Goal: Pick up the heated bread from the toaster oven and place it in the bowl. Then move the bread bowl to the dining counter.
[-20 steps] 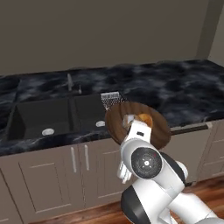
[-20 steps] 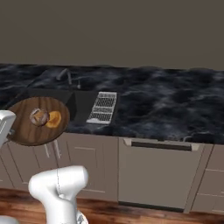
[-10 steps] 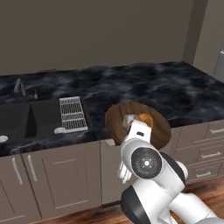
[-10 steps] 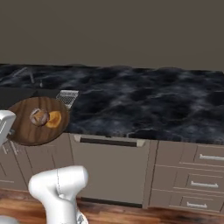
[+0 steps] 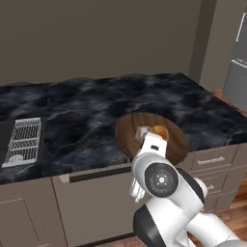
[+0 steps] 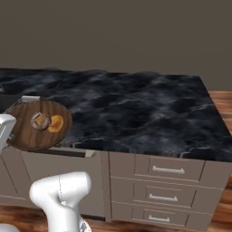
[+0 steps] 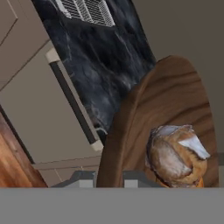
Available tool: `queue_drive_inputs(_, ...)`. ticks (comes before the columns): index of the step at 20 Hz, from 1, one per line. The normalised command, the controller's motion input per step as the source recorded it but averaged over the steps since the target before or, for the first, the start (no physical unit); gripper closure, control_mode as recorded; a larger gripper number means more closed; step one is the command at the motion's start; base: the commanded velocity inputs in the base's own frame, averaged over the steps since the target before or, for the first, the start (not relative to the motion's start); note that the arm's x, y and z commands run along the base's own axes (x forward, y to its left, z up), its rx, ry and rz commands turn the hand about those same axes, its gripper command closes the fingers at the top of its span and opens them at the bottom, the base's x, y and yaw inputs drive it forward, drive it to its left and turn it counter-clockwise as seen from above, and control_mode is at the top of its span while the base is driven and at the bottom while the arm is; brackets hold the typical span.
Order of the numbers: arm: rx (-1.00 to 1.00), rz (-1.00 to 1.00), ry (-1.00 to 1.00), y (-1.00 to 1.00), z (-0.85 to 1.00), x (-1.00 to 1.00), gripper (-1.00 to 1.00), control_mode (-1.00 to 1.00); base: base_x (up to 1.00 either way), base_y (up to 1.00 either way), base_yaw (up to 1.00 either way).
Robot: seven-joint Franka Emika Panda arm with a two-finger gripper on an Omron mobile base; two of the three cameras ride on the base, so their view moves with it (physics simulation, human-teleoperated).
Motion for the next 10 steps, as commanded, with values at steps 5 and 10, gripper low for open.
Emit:
queue_drive_inputs(5,0.00,0.00,0.00,0.00,0.00,0.00,1.00,1.00,0.43,-0.79,0.14)
queue_drive_inputs(10,0.00,0.06,0.07,-0.30,0.00,0.74,1.00,-1.00,0.12,-0.10,0.02)
